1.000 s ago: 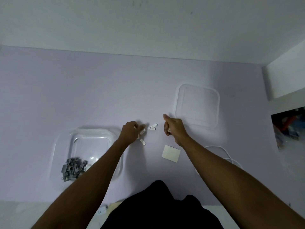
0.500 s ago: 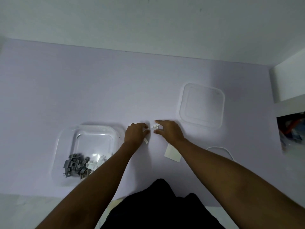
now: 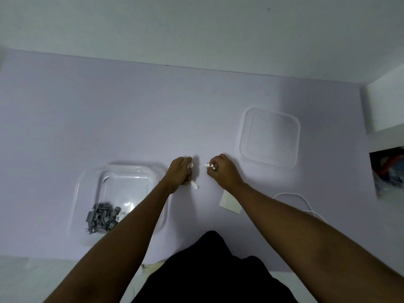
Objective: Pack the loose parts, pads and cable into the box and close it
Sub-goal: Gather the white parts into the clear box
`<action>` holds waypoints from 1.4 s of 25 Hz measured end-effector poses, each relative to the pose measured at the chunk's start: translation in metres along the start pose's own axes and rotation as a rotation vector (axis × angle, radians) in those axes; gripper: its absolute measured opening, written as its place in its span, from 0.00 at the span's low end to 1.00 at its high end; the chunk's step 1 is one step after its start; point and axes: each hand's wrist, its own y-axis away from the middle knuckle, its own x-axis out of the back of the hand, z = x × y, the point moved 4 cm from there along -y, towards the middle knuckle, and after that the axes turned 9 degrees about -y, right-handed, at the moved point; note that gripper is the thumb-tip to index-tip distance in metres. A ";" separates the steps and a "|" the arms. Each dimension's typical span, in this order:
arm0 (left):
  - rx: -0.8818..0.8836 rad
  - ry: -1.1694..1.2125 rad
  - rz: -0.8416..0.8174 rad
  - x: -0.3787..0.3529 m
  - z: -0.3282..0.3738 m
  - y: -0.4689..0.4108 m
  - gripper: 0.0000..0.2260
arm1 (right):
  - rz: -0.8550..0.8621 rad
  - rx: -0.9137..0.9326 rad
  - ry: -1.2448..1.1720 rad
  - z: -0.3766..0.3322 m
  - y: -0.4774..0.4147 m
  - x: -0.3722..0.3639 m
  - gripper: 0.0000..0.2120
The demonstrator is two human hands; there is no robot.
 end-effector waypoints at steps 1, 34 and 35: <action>0.019 0.023 -0.009 0.001 0.000 0.000 0.14 | 0.016 -0.051 -0.080 0.000 0.000 0.002 0.05; -0.483 -1.483 0.144 -0.020 -0.021 0.026 0.13 | 0.186 -0.237 -0.096 0.001 0.050 0.006 0.20; -0.488 -1.493 0.145 -0.021 -0.021 0.026 0.13 | 0.171 -0.236 -0.071 0.001 0.049 0.004 0.20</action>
